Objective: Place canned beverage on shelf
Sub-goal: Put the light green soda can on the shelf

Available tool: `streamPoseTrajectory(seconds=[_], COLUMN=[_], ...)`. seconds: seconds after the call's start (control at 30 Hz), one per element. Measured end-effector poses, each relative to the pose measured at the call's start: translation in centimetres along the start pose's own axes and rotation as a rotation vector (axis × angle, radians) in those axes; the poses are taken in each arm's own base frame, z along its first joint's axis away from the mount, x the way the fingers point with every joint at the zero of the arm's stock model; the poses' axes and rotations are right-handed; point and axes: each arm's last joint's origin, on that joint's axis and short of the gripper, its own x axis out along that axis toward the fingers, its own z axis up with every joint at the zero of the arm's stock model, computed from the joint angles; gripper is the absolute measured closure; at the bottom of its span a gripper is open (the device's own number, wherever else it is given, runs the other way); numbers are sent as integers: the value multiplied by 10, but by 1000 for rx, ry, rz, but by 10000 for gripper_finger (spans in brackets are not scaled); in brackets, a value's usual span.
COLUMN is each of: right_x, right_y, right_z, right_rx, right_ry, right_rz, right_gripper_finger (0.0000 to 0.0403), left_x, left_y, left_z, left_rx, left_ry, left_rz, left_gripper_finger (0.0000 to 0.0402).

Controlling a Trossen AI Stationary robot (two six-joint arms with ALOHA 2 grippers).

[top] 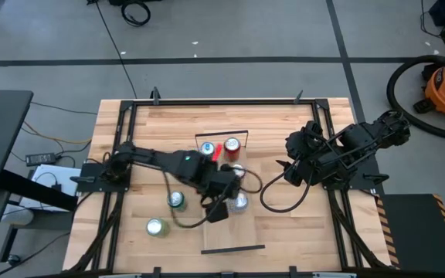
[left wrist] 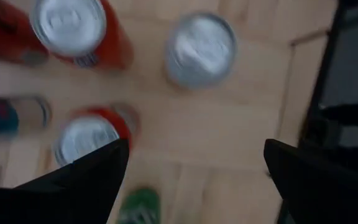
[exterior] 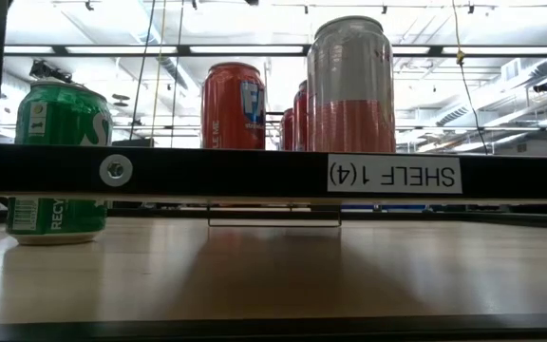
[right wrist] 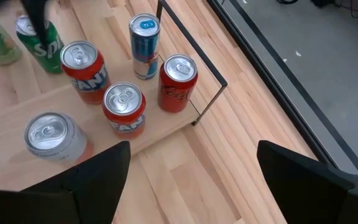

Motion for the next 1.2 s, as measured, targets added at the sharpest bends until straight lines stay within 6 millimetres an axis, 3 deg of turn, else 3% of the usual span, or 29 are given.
streamPoseTrajectory(seconds=[0.2,0.37,0.53,0.8,1.03,1.2], right_x=[0,0,0,0,0,0], right_y=[0,0,0,-1,-1,-1], right_z=[0,0,1,1,1,1], right_rx=[-7,-18,-34,-57,-49,-49], right_ry=[0,-4,-18,-34,-36,-36], right_rz=[0,-2,-14,-30,-31,-31], right_gripper_finger=[41,41,41,41,41,41], left_x=[-18,-18,-16,-7,9,19], left_y=[-26,-48,-56,-39,-22,-18], left_z=[-32,-61,-95,-148,-170,-178], left_rx=[-37,-75,-97,-162,-290,-255], left_ry=[31,60,114,274,348,410], left_rz=[8,28,77,102,23,46], left_gripper_finger=[22,46,71,93,95,91])
